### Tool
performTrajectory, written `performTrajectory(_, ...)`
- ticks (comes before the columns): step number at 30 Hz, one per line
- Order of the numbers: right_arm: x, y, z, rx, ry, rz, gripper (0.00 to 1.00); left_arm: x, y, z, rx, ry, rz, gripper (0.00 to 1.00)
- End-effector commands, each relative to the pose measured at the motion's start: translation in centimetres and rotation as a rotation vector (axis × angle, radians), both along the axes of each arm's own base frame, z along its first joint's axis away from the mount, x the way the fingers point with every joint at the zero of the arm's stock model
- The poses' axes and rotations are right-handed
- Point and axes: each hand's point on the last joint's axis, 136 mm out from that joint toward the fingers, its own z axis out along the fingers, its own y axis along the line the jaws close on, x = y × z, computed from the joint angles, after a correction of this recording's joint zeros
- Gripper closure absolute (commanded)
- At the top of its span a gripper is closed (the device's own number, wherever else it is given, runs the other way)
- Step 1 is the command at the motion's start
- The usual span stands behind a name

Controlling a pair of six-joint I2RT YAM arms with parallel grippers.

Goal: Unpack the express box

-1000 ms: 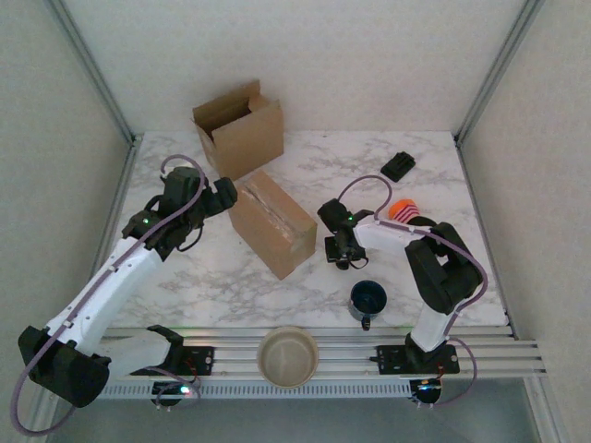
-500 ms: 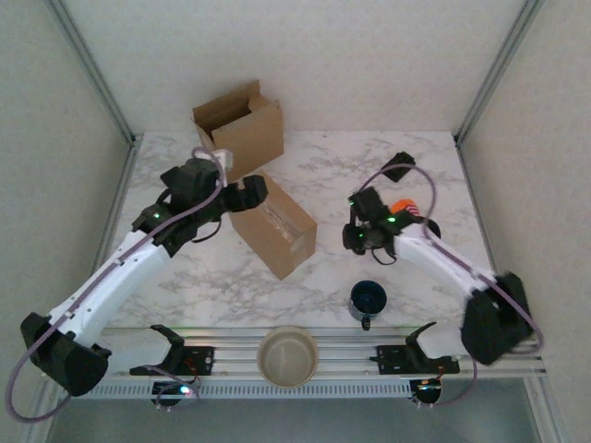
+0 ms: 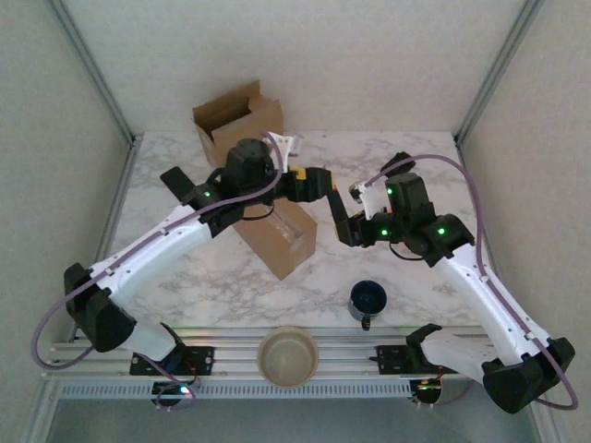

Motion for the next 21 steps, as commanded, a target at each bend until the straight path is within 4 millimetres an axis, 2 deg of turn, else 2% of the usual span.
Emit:
performTrajectory(1,-0.4,1.3,2.6,0.065,-0.048,0.085,0.83,0.3,-0.8,-0.1,0.031,-0.020,-0.001,0.05)
performTrajectory(8,0.4,1.9,3.6,0.087,-0.065,0.088,0.84,0.3,-1.7,-1.1,0.062,-0.002,-0.004,0.05)
performTrajectory(11,0.6,2.1,3.8,0.090,-0.063,0.092,0.84,0.6,-1.5,-1.2,0.073,-0.006,0.013,0.11)
performTrajectory(14,0.5,2.3,3.9,0.093,-0.063,0.099,0.84,0.9,-1.1,-1.0,0.082,-0.016,0.041,0.23)
performTrajectory(19,0.6,2.4,3.9,0.091,-0.061,0.102,0.84,1.1,-1.3,-0.9,0.085,-0.013,0.044,0.56)
performTrajectory(21,0.7,2.4,4.0,0.091,-0.064,0.102,0.84,1.1,-1.4,-1.0,0.089,-0.005,0.038,0.62)
